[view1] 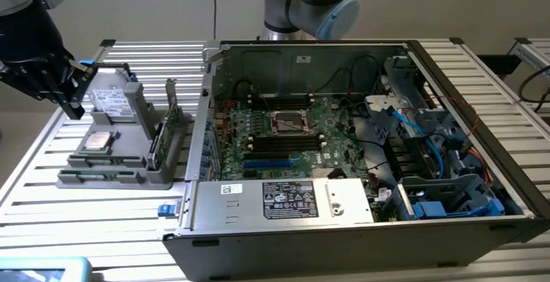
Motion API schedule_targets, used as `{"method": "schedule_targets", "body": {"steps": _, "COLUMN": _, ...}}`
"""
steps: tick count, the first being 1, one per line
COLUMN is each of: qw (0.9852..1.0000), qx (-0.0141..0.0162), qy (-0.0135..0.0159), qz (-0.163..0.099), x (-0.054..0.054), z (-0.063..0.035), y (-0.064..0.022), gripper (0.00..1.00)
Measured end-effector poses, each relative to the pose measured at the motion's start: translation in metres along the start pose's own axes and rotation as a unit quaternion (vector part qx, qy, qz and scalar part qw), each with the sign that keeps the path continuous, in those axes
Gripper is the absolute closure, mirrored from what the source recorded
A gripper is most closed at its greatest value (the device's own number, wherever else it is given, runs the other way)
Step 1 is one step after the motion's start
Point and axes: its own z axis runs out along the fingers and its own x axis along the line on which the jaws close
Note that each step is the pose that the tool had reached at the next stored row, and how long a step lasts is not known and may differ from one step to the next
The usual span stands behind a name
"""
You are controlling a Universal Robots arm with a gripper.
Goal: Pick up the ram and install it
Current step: 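Reach for the ram, then pick up the ram and move it above insertion slot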
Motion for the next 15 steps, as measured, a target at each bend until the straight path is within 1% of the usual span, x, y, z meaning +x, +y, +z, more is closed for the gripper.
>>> {"method": "schedule_targets", "body": {"steps": 4, "qw": 1.0000, "qx": 0.0000, "qy": 0.0000, "qz": -0.001, "x": 0.0001, "z": 0.0001, "y": 0.0001, "gripper": 0.89}}
{"method": "schedule_targets", "body": {"steps": 6, "qw": 0.9999, "qx": -0.0006, "qy": 0.0004, "qz": -0.014, "x": 0.0001, "z": 0.0001, "y": 0.0001, "gripper": 0.89}}
{"method": "schedule_targets", "body": {"steps": 8, "qw": 0.9995, "qx": -0.0021, "qy": 0.0010, "qz": -0.032, "x": 0.0001, "z": 0.0002, "y": 0.0001, "gripper": 0.89}}
{"method": "schedule_targets", "body": {"steps": 11, "qw": 0.9982, "qx": -0.0027, "qy": 0.0019, "qz": -0.060, "x": 0.0001, "z": 0.0001, "y": 0.0001, "gripper": 0.89}}
{"method": "schedule_targets", "body": {"steps": 13, "qw": 0.9970, "qx": -0.0028, "qy": 0.0025, "qz": -0.078, "x": 0.0001, "z": 0.0001, "y": 0.0000, "gripper": 0.89}}
{"method": "schedule_targets", "body": {"steps": 15, "qw": 0.9954, "qx": -0.0029, "qy": 0.0030, "qz": -0.096, "x": 0.0001, "z": 0.0003, "y": 0.0001, "gripper": 0.89}}
